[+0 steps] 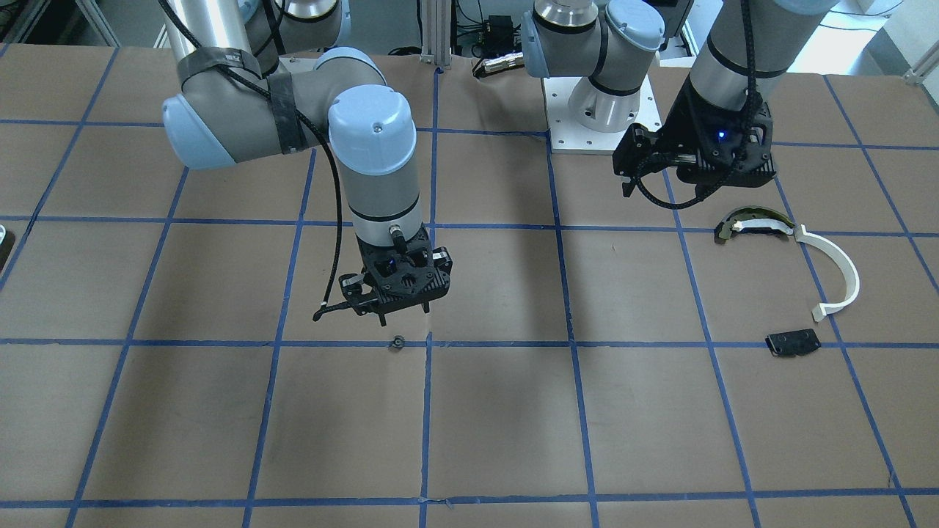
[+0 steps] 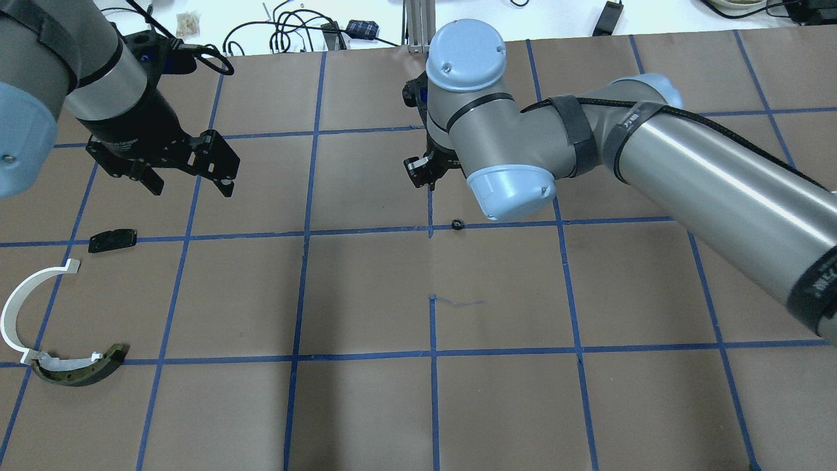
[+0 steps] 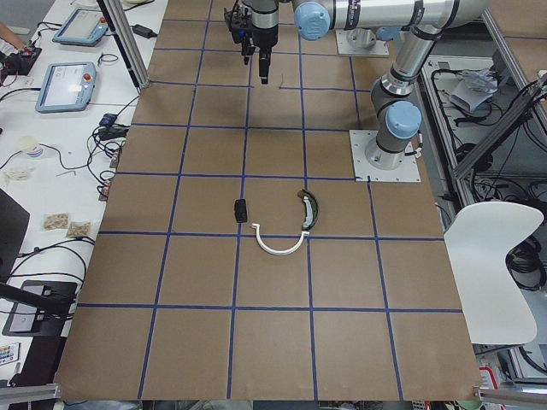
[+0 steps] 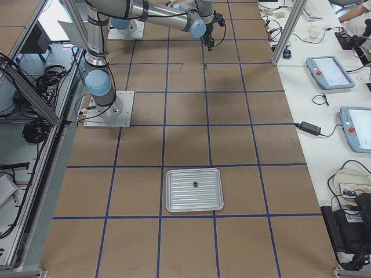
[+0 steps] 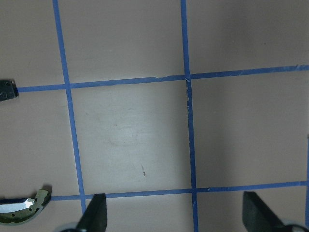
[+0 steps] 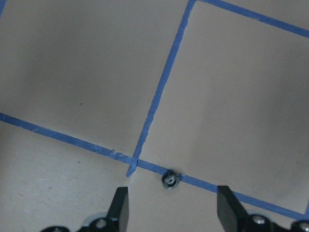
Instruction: Place bearing gear from tray to pile
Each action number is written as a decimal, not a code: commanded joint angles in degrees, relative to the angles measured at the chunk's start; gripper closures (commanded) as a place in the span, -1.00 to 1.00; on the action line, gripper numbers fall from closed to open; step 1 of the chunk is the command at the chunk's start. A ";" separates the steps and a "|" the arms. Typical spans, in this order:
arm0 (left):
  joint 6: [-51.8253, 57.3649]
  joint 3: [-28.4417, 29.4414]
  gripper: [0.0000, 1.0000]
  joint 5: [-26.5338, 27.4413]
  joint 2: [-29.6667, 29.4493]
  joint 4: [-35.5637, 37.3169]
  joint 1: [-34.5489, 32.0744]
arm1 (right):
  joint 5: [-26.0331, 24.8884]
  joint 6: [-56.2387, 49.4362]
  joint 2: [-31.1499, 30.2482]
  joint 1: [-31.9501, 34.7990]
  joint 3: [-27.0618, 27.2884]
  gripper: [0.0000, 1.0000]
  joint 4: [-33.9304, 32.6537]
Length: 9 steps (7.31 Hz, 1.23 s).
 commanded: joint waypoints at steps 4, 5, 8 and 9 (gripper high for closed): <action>-5.94 -0.67 -1.00 -0.55 -11.34 13.42 -6.14 | -2.57 -52.77 -10.95 -30.73 -9.37 -1.00 35.67; -11.17 -0.67 -1.00 -0.72 -13.80 16.83 -9.05 | -2.92 -64.87 -11.14 -37.07 -9.37 -1.00 35.19; -11.23 -0.58 -1.00 -0.81 -21.01 24.50 -17.84 | -2.39 -85.37 -5.55 -59.24 -9.11 -1.00 26.90; -11.14 -0.32 -1.00 -0.90 -23.56 27.56 -20.83 | -2.74 -92.35 -2.65 -60.33 -8.94 -0.98 20.74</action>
